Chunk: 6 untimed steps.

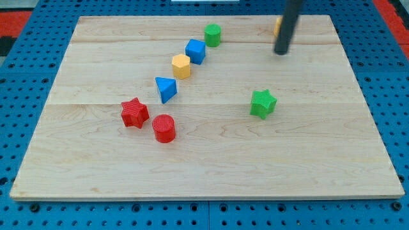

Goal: Push the green circle down

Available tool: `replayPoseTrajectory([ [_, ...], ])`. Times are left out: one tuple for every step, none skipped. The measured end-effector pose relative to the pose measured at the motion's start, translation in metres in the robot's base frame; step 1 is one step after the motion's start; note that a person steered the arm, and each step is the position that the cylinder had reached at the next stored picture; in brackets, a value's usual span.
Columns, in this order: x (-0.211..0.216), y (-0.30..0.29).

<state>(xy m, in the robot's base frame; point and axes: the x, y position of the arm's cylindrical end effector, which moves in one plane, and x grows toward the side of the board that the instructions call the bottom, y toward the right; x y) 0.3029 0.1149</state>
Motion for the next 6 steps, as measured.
replayPoseTrajectory([
  [-0.031,-0.065],
  [-0.099,-0.071],
  [-0.11,-0.094],
  [-0.091,-0.12],
  [-0.076,-0.109],
  [-0.067,-0.119],
])
